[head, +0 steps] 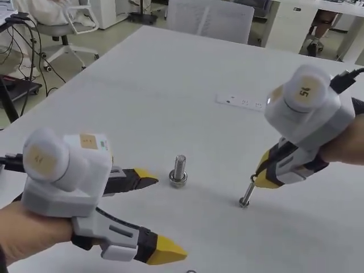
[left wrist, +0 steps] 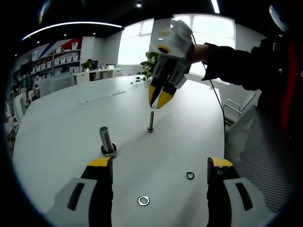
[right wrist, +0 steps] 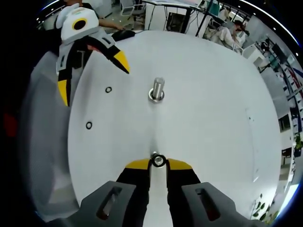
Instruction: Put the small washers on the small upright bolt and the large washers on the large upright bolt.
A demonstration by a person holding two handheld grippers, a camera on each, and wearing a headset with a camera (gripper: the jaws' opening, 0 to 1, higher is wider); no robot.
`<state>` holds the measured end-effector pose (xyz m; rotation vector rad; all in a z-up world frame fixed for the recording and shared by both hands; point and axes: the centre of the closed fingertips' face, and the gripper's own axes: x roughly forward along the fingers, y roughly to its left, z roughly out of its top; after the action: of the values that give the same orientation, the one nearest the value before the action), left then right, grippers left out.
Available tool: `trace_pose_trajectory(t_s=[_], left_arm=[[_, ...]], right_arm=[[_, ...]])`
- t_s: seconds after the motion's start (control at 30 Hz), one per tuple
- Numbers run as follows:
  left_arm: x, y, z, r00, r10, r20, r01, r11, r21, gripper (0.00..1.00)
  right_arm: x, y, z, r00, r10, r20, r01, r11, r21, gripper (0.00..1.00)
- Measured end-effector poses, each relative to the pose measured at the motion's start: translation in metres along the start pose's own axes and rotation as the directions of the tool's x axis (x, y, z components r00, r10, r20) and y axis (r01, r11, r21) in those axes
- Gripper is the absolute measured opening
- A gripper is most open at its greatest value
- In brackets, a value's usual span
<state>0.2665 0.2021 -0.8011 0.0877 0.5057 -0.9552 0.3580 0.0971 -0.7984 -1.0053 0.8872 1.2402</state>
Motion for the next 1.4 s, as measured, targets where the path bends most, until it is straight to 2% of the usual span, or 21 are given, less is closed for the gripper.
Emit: trace_pose_trajectory(t_s=[1.4], left_arm=[[0.002,0.001,-0.004,1.0,0.0,-0.007,0.0,1.0,-0.013,0.81]], right_arm=[[0.02,0.001,-0.01,0.9988,0.04,-0.027,-0.04,0.999,0.012,0.13]])
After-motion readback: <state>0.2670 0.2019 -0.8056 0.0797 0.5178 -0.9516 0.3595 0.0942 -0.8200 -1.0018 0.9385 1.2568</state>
